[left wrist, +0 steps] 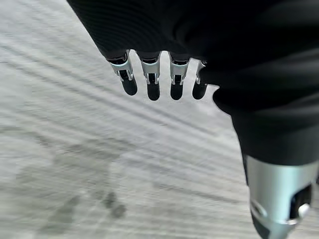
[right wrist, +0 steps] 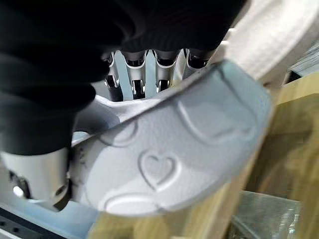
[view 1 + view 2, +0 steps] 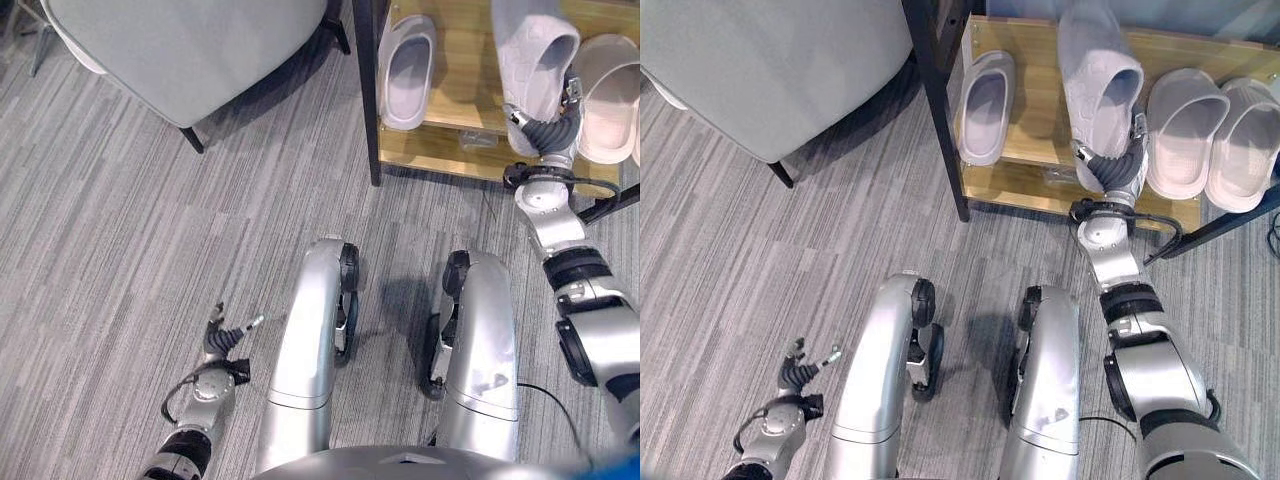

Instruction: Arrange the slippers neatly on the shoe rack.

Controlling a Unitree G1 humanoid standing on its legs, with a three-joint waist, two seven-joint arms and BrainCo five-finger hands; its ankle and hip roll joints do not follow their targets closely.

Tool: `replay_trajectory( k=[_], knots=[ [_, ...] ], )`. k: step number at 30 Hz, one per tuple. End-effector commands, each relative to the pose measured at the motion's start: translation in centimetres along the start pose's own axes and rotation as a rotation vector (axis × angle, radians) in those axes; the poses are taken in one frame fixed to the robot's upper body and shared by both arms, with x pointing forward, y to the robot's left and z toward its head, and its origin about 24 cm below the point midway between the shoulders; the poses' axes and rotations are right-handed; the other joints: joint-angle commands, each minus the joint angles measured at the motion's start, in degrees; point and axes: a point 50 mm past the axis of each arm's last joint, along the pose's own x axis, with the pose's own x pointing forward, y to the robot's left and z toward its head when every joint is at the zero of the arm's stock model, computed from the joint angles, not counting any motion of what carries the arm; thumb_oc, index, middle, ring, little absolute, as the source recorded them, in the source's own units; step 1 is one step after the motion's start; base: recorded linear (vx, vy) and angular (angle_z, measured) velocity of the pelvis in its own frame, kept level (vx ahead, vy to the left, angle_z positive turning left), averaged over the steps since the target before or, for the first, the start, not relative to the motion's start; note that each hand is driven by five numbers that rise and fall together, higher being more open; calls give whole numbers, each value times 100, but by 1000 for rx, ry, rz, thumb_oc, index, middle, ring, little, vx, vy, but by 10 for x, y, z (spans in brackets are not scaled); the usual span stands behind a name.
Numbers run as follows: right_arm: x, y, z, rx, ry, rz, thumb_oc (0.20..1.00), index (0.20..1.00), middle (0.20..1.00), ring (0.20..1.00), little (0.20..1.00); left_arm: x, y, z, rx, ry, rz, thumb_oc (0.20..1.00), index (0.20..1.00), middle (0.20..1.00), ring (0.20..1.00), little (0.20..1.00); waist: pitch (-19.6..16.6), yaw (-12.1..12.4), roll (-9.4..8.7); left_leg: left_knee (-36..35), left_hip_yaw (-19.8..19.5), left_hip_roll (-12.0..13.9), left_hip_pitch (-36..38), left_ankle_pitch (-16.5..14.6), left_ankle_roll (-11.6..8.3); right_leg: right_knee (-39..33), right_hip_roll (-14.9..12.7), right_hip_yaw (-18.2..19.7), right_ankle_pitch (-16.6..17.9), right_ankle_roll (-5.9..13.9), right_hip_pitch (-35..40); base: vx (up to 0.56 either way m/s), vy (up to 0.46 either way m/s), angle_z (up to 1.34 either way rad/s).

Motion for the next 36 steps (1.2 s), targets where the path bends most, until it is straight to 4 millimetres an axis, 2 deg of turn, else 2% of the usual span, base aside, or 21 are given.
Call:
replay_trajectory(
  k=[1, 5, 10, 13, 17, 18, 21, 26, 27, 28, 36],
  knots=[
    [35, -21, 75, 149, -201, -102, 200, 200, 200, 200, 200, 3, 9, 7, -17, -29, 16, 1000, 1000, 1000, 1000, 1000, 530, 132, 57, 146, -495, -132, 919, -767, -86, -336, 45, 497, 871, 55, 538, 35, 21, -4],
    [48, -19, 93, 98, -208, -79, 200, 200, 200, 200, 200, 2, 20, 0, -34, 0, 41, 1000, 1000, 1000, 1000, 1000, 705, 188, 72, 424, -498, -158, 919, -840, -69, -22, 1, 647, 820, 52, 616, 15, 15, -3],
    [55, -12, 103, 102, -176, -80, 200, 200, 200, 200, 200, 3, 24, 1, -36, 1, 43, 1000, 1000, 1000, 1000, 1000, 776, 237, 76, 466, -494, -155, 919, -818, -82, 69, -37, 702, 837, 45, 689, 5, 20, 5],
    [58, -9, 101, 37, -158, -61, 200, 200, 200, 200, 200, 2, 27, 2, -24, -10, 29, 1000, 1000, 1000, 1000, 1000, 819, 270, 73, 499, -489, -160, 919, -825, -97, 108, -62, 722, 842, 41, 722, 6, 17, 2],
    [61, -10, 93, 53, -97, -64, 200, 200, 200, 200, 200, -1, 26, -2, -4, -1, 8, 1000, 1000, 1000, 1000, 1000, 882, 302, 85, 547, -488, -152, 919, -837, -98, 188, -70, 747, 832, 23, 718, 2, 8, 0],
    [58, -4, 83, 46, -50, -46, 200, 200, 200, 200, 200, -5, 26, -8, 8, 18, 2, 1000, 1000, 1000, 1000, 1000, 927, 306, 95, 608, -484, -137, 919, -861, -95, 247, -67, 757, 819, 16, 742, 0, 0, 0],
    [55, 0, 70, 82, 26, -49, 200, 200, 200, 200, 200, -7, 25, -14, 4, 43, 3, 1000, 1000, 1000, 1000, 1000, 928, 323, 131, 691, -486, -123, 919, -898, -93, 315, -62, 765, 791, 6, 753, 0, 0, 0],
    [58, -4, 72, 36, 19, -39, 200, 200, 200, 200, 200, -12, 20, -22, -60, 83, 2, 1000, 1000, 1000, 1000, 1000, 920, 339, 147, 760, -497, -167, 919, -918, -110, 432, -52, 796, 774, 7, 783, 0, 0, 0],
    [58, -4, 72, 36, 19, -38, 470, 470, 470, 470, 470, -12, 20, -22, -60, 83, 2, 1000, 1000, 1000, 1000, 1000, 920, 339, 147, 761, -498, -166, 919, -919, -111, 433, -52, 795, 773, 7, 783, 0, 0, 0],
    [58, -1, 73, 77, 28, -35, 1000, 1000, 1000, 1000, 1000, -12, 19, -25, -42, 96, -4, 1000, 1000, 1000, 1000, 1000, 885, 341, 132, 769, -497, -177, 919, -928, -115, 449, -44, 787, 773, 2, 804, 0, 0, 0],
    [57, 9, 83, 229, 60, -36, 1000, 1000, 1000, 1000, 1000, -20, 17, -51, 47, 211, -29, 1000, 1000, 1000, 1000, 1000, 808, 332, 127, 798, -501, -176, 919, -940, -160, 487, -44, 790, 786, -9, 840, 0, 0, 0]
  ],
)
